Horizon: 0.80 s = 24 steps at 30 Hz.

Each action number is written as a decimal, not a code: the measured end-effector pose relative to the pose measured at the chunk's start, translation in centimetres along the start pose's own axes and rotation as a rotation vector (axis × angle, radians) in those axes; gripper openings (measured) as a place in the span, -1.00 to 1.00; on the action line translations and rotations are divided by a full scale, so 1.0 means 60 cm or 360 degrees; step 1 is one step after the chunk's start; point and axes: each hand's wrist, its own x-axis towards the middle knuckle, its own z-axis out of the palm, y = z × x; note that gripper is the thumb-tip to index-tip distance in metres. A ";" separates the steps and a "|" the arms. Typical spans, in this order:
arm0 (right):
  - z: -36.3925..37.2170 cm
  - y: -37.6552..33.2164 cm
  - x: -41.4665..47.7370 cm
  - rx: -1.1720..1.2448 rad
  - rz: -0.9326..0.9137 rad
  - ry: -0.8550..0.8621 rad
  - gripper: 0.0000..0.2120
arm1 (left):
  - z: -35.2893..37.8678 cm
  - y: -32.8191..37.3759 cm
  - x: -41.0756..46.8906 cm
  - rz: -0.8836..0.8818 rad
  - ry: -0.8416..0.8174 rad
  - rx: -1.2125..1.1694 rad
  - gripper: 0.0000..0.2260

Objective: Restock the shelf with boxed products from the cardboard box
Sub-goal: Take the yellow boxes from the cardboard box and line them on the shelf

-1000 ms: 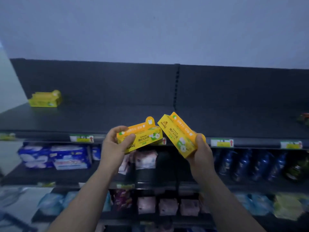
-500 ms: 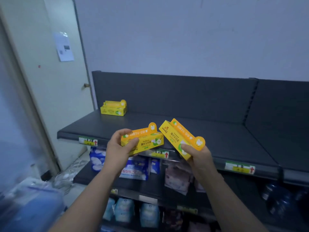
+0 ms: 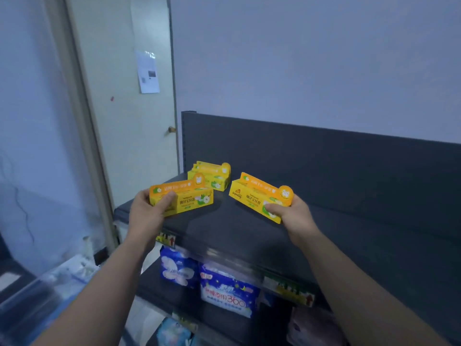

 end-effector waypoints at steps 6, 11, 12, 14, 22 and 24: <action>0.070 0.024 0.130 -0.0182 0.0059 -0.0148 -0.56 | -0.009 -0.033 0.103 0.0051 0.0141 -0.0013 -0.69; 0.131 0.040 0.196 -0.0281 0.0103 -0.0227 -0.54 | -0.024 -0.053 0.168 -0.0030 0.0155 -0.0013 -0.75; 0.142 0.044 0.206 -0.0312 0.0104 -0.0241 -0.54 | -0.027 -0.054 0.181 -0.0042 0.0140 0.0003 -0.76; 0.162 0.048 0.223 -0.0369 0.0118 -0.0274 -0.57 | -0.031 -0.057 0.207 -0.0046 0.0087 0.0030 -0.76; 0.222 0.064 0.268 -0.0785 0.0191 -0.0112 -0.40 | -0.024 -0.055 0.312 -0.0175 -0.0208 0.0056 -0.81; 0.235 0.058 0.266 -0.0760 0.0168 -0.0059 -0.37 | -0.019 -0.055 0.330 -0.0210 -0.0318 0.0078 -0.83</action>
